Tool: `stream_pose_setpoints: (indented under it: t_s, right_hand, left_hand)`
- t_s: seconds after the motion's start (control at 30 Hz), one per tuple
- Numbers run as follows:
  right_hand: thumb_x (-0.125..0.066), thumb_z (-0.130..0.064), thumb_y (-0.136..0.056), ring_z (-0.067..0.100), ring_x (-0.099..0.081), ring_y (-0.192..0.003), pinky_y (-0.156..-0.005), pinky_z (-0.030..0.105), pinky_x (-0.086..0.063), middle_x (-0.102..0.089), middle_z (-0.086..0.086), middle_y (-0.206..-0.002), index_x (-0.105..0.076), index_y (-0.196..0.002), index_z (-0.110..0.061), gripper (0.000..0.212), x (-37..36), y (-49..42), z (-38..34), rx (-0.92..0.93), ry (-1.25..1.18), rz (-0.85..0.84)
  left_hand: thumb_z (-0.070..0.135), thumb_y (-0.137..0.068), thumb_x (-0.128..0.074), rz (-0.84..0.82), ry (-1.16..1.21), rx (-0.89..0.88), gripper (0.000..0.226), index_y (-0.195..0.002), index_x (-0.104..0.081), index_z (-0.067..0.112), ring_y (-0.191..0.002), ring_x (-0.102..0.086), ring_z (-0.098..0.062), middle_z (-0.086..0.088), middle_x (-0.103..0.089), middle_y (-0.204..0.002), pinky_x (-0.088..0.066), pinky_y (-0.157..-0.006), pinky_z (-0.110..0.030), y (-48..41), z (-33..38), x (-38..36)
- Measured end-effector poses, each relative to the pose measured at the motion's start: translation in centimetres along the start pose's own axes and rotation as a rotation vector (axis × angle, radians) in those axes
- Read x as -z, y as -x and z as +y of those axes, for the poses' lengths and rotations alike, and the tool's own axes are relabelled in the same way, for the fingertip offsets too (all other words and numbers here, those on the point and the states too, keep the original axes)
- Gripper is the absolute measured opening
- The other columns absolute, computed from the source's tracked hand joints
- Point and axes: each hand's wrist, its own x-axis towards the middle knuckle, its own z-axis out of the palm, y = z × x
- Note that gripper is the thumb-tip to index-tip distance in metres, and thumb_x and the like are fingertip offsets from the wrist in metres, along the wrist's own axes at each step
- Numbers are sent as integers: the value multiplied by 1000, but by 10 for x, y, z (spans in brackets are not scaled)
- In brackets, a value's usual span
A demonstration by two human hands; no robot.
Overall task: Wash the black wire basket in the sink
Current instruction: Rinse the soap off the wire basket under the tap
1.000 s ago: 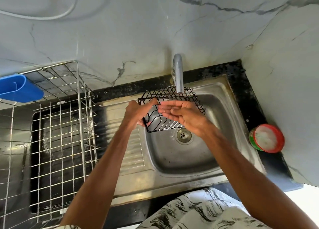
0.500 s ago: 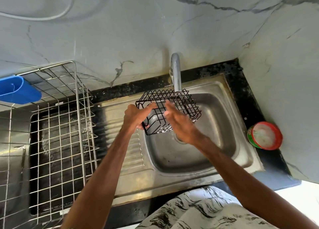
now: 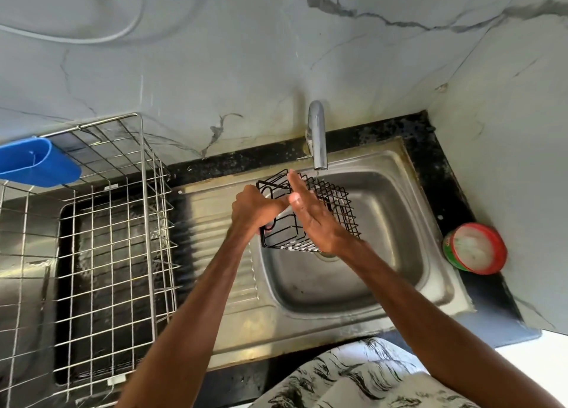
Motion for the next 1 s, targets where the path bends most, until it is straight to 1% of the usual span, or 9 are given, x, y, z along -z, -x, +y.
stream_pose_setpoints:
  t_s: [0.07, 0.17, 0.27, 0.37, 0.43, 0.53, 0.67, 0.83, 1.0]
  right_hand:
    - [-20, -42, -108, 5, 3, -155, -127, 32, -4, 4, -11, -168, -3, -162, -18, 61, 1, -4, 5, 23, -77, 15]
    - [-16, -46, -108, 15, 6, -156, -127, 51, -6, 6, -6, -170, -2, -162, -20, 62, 12, -5, 52, -69, 154, 92]
    - [-8, -50, -106, 18, 19, -152, -127, 49, -2, 22, 0, -165, 10, -159, -16, 66, 32, -1, 96, -334, 313, 21]
    - [-6, -61, -100, 19, 19, -153, -126, 50, 3, 24, 0, -165, 17, -158, -25, 71, 42, 3, 101, -528, 254, -48]
    - [-8, -59, -104, 22, 20, -153, -126, 53, 3, 22, 5, -166, 20, -158, -23, 70, 32, 2, 87, -469, 289, -24]
    - [-6, -59, -105, 27, 21, -153, -126, 55, 0, 22, 10, -166, 21, -158, -22, 70, 3, 5, 57, -145, 411, -19]
    - [-6, -65, -100, 17, 16, -155, -127, 47, 3, 17, 3, -168, 9, -161, -13, 81, -13, 3, 27, -28, 350, 23]
    - [-13, -55, -105, 24, 9, -156, -124, 59, -8, 12, 9, -169, 6, -160, -10, 74, 7, 5, 57, -75, 428, 80]
    - [-9, -71, -95, 19, 20, -153, -123, 55, 9, 22, 1, -167, 15, -159, -17, 87, 34, -8, 66, -436, 308, 56]
  left_hand:
    - [66, -73, -81, 4, -11, -11, 61, -78, -69, 6, -47, -69, -15, 0, -68, -50, -63, -60, -32, 1, 3, 0]
    - [72, -68, -82, 20, 8, -11, 65, -77, -68, 10, -43, -68, -11, 2, -69, -54, -61, -54, -29, 1, 3, 2]
    - [66, -68, -86, 17, 55, 28, 58, -71, -64, 12, -43, -68, -10, 1, -71, -58, -55, -42, -26, 0, -4, 8]
    - [65, -64, -88, 4, 87, 71, 62, -77, -67, 8, -52, -74, -18, -3, -75, -67, -65, -54, -39, -4, -14, 12]
    - [64, -63, -89, -10, 117, 93, 65, -80, -69, 5, -53, -75, -21, -5, -77, -71, -65, -57, -42, -5, -17, 15]
    - [60, -68, -89, -16, 158, 94, 63, -83, -67, 2, -52, -74, -22, -6, -76, -74, -66, -58, -42, -4, -20, 16]
    - [56, -72, -89, -19, 184, 87, 61, -86, -72, 0, -56, -76, -22, -9, -77, -72, -66, -63, -45, -6, -25, 16]
    - [46, -70, -92, -34, 281, 72, 57, -91, -74, -4, -58, -76, -23, -11, -79, -81, -66, -63, -45, -4, -30, 21]
    - [47, -71, -91, -62, 348, 107, 56, -91, -72, -2, -58, -76, -26, -9, -78, -79, -66, -63, -46, -3, -33, 20]
